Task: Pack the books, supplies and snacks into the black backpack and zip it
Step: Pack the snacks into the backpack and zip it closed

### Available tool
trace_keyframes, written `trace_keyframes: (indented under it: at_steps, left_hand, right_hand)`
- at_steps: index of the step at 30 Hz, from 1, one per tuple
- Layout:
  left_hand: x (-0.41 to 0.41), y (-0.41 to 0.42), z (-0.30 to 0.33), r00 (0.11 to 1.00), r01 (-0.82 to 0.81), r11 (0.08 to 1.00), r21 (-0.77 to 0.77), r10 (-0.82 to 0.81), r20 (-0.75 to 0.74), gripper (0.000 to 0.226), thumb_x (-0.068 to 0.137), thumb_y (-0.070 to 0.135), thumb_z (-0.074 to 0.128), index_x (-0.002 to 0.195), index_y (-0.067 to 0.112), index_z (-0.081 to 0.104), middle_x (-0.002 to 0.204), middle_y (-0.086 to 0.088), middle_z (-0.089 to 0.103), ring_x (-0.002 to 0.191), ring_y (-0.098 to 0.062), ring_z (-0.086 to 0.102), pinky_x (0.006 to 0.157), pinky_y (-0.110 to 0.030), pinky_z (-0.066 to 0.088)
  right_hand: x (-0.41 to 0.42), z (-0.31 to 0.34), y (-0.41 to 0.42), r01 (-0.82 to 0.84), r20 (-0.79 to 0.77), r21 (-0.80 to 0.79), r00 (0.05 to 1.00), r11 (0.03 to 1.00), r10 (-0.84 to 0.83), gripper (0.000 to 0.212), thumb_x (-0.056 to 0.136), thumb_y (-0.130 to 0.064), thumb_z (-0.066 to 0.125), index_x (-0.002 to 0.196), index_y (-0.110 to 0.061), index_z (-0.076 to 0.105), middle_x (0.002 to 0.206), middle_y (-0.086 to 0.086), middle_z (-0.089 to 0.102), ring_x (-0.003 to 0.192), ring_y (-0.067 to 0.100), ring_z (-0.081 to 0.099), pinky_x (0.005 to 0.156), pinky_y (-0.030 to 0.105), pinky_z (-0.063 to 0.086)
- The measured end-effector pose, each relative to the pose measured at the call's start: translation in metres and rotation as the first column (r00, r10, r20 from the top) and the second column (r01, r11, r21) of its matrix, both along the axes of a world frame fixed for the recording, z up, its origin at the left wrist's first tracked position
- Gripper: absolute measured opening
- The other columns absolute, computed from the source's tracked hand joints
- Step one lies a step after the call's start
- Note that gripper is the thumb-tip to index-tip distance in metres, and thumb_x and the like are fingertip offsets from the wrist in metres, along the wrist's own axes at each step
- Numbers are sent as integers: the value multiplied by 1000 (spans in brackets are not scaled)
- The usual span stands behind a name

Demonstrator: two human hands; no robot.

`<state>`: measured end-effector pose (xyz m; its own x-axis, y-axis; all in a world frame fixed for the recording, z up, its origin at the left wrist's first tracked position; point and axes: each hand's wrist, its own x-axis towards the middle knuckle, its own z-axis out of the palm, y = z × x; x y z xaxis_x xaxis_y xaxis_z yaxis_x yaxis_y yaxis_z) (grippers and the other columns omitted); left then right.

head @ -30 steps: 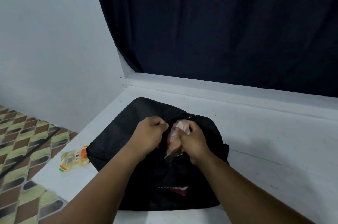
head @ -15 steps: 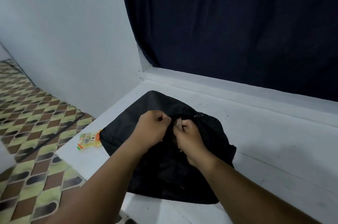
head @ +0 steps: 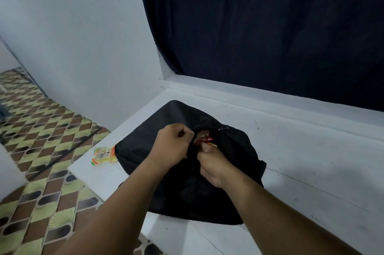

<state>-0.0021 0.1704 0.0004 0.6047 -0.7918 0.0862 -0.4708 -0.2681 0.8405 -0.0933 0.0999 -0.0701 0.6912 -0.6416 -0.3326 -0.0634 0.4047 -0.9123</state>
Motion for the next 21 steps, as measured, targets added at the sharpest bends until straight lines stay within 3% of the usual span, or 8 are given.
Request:
trace_keyframes:
  at_steps: [2, 5, 7, 9, 11, 14, 18, 21]
  left_hand:
    - [3, 2, -2, 996, 16, 1000, -5, -16, -88, 20, 95, 19, 61, 79, 11, 70, 61, 5, 63, 53, -12, 61, 55, -33, 60]
    - [9, 9, -9, 978, 16, 999, -38, -23, -206, 18, 98, 19, 59, 85, 14, 70, 67, -1, 67, 56, -17, 60, 57, -32, 57]
    - [18, 18, -17, 985, -7, 998, -59, -4, -171, 16, 98, 22, 59, 88, 18, 70, 69, 1, 68, 58, -13, 60, 59, -31, 57]
    - [31, 30, -25, 993, -39, 996, -82, 29, -115, 14, 98, 21, 60, 88, 23, 70, 69, 4, 68, 58, -8, 60, 59, -28, 55]
    - [50, 42, -35, 995, -87, 991, -103, 82, -51, 15, 95, 17, 62, 87, 27, 70, 69, 6, 68, 59, -5, 60, 62, -25, 51]
    - [84, 61, -47, 985, -172, 974, -149, 170, -24, 17, 92, 13, 64, 89, 29, 69, 72, 4, 68, 62, -6, 59, 69, -24, 50]
    - [141, 89, -57, 966, -242, 959, -149, 252, 50, 16, 92, 12, 63, 93, 27, 68, 74, 6, 66, 63, 0, 59, 62, -11, 43]
    - [195, 105, -71, 967, -206, 978, -32, 209, 148, 13, 92, 19, 64, 99, 31, 64, 82, 8, 67, 73, -5, 63, 67, -21, 45]
  right_hand:
    - [-8, -3, -5, 63, -56, -76, 996, 995, -68, 29, 89, 2, 47, 91, -14, 71, 94, 20, 72, 78, 29, 63, 79, 47, 57]
    - [-24, -4, -9, 298, -79, -240, 943, 924, -324, 19, 88, -2, 51, 78, -10, 65, 73, 5, 65, 66, 20, 62, 59, 35, 56]
    - [-29, 1, -4, 419, -64, -405, 874, 813, -483, 16, 88, -7, 55, 88, -17, 67, 78, -2, 69, 66, 14, 64, 61, 28, 53]
    - [-28, 11, 6, 522, 47, -528, 806, 670, -591, 17, 89, -9, 57, 94, -23, 65, 83, -5, 67, 69, 9, 62, 65, 20, 50]
    - [-22, 25, 19, 569, 196, -594, 788, 569, -584, 17, 91, -6, 57, 95, -22, 62, 81, -4, 63, 67, 11, 58, 63, 15, 47]
    - [2, 39, 40, 515, 300, -688, 844, 512, -445, 17, 91, -3, 59, 96, -18, 64, 76, 0, 61, 66, 15, 56, 64, 19, 50]
    - [56, 35, 62, 411, 274, -745, 907, 526, -320, 20, 87, -1, 61, 94, -20, 65, 73, 7, 58, 61, 13, 51, 66, 21, 48]
    - [102, 25, 74, 344, 207, -759, 932, 552, -296, 22, 84, -2, 63, 94, -22, 65, 80, -3, 60, 62, 12, 51, 66, 23, 50]
